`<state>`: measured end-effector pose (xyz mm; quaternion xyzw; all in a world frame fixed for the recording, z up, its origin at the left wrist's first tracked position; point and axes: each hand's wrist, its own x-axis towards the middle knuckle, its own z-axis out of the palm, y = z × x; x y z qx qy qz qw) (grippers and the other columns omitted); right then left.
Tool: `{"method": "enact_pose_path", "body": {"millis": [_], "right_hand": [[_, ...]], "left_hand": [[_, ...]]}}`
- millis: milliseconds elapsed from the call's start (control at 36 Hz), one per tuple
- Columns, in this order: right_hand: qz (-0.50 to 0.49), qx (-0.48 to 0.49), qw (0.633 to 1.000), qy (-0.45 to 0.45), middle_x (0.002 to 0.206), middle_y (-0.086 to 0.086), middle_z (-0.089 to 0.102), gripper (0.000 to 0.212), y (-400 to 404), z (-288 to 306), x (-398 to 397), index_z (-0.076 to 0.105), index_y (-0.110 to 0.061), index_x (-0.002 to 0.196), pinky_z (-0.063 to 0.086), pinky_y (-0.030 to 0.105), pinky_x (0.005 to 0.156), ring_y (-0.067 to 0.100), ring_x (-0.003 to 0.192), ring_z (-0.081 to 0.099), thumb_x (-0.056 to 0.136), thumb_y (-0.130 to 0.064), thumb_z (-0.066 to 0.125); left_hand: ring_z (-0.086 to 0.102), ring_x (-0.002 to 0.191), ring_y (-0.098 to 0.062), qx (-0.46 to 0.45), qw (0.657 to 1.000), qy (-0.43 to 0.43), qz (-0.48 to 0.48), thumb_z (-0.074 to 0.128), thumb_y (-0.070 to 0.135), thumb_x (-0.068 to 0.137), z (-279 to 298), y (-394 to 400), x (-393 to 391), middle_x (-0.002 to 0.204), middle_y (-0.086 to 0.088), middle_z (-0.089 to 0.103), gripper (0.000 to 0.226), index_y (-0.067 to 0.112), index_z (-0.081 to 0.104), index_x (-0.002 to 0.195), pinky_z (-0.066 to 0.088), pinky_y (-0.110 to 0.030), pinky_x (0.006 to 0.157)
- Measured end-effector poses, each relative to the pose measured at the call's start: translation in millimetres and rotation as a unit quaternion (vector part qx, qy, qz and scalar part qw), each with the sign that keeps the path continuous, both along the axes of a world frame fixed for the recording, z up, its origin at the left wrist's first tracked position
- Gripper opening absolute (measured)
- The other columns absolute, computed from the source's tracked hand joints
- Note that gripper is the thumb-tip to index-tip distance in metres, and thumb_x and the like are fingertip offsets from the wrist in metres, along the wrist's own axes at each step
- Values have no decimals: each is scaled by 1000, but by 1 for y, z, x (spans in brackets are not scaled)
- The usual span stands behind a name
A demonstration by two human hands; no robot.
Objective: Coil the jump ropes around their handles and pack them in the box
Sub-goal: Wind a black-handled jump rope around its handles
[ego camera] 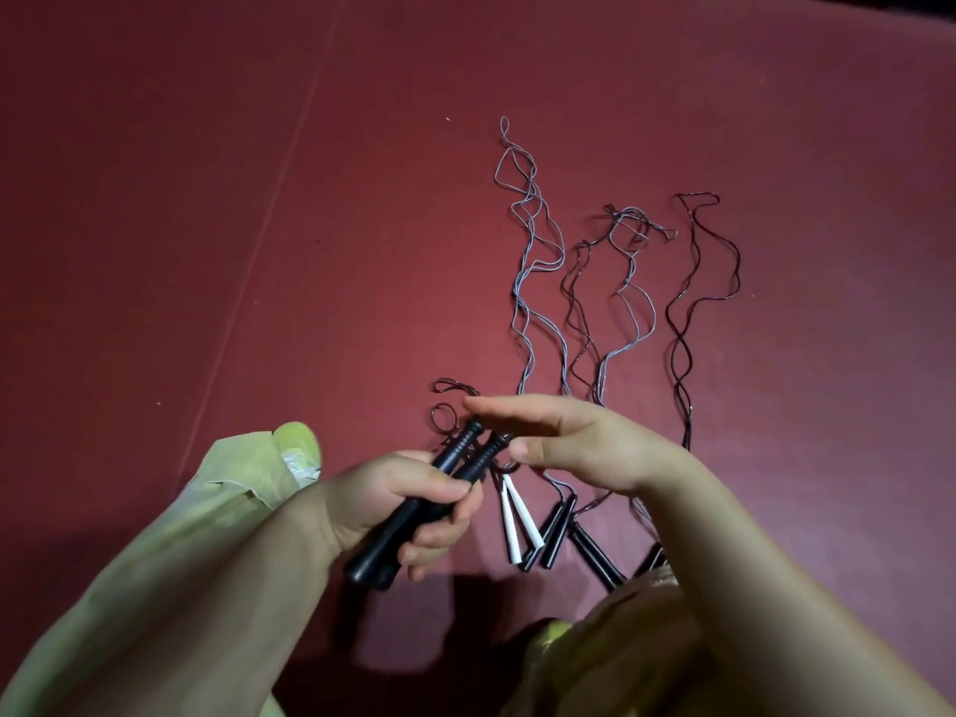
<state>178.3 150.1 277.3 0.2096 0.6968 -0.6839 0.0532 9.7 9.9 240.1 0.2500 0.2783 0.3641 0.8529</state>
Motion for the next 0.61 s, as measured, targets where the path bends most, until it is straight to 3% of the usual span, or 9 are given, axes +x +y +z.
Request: {"method": "enact_pose_path", "body": {"millis": [83, 167, 222, 306, 361, 389, 472, 528, 611], "right_hand": [[-19, -7, 1000, 6, 127, 28, 58, 43, -2, -2, -2, 56, -27, 119, 48, 26, 92, 24, 108, 59, 89, 4, 57], [1, 4, 1000, -14, 116, 33, 62, 34, -2, -7, -2, 62, -22, 113, 46, 48, 97, 47, 108, 59, 82, -9, 58], [24, 8, 999, -43, 108, 28, 65, 30, -1, -7, 1, 64, -16, 110, 47, 46, 92, 35, 100, 62, 81, -10, 56], [59, -1, 995, -74, 86, -5, 64, 25, 3, -6, 6, 62, -7, 101, 43, 18, 78, 5, 79, 58, 77, -6, 57], [74, 0, 995, -73, 79, -15, 60, 12, 5, -7, 7, 60, -12, 89, 40, 16, 79, 3, 76, 55, 77, -8, 59], [75, 2, 995, -66, 81, -11, 59, 6, 5, -8, 7, 59, -14, 84, 40, 21, 83, 8, 80, 54, 79, -13, 61], [51, -45, 997, -19, 91, 12, 53, 24, 1, -11, 6, 56, -7, 88, 40, 38, 87, 22, 89, 48, 85, -31, 60], [24, -107, 994, 12, 91, 14, 56, 41, -2, -12, 3, 53, -3, 90, 44, 33, 81, 23, 87, 53, 89, -44, 55], [-63, -191, 980, 3, 72, 8, 48, 46, -10, -8, -5, 41, -10, 77, 45, 27, 66, 21, 65, 55, 90, -54, 38]], "left_hand": [[49, 38, -10, 3, 1000, 30, 0, 77, 40, 67, -1, 1, 4, 53, -2, 52, 31, 13, 65, 78, 46, -21, 43], [51, 40, -12, -12, 999, 50, -7, 78, 37, 66, 0, 2, 5, 57, -4, 53, 37, 9, 62, 84, 46, -21, 41], [51, 41, -12, -17, 997, 76, -8, 72, 30, 68, 2, 2, 4, 58, -4, 53, 32, 8, 58, 85, 45, -21, 41], [51, 42, -12, -14, 997, 76, -5, 74, 30, 67, 3, 1, 1, 57, -3, 53, 31, 9, 57, 83, 46, -22, 42], [53, 43, -12, -4, 999, 41, 7, 81, 36, 64, 3, 1, -3, 58, -3, 54, 33, 12, 63, 80, 48, -23, 44], [54, 44, -12, 2, 999, 33, 22, 83, 37, 61, 4, 0, -5, 59, -4, 55, 33, 14, 66, 78, 49, -23, 45], [57, 48, -15, -5, 994, 52, 96, 83, 23, 52, 7, 2, -6, 67, -6, 62, 33, 14, 71, 81, 49, -25, 44], [54, 47, -13, -35, 987, 51, 149, 72, 13, 53, 8, 4, -5, 68, -6, 62, 36, 8, 65, 88, 47, -24, 41], [44, 39, -9, -69, 981, 39, 176, 68, 15, 57, 13, 8, -4, 60, -4, 52, 28, 8, 59, 83, 39, -19, 38]]}}
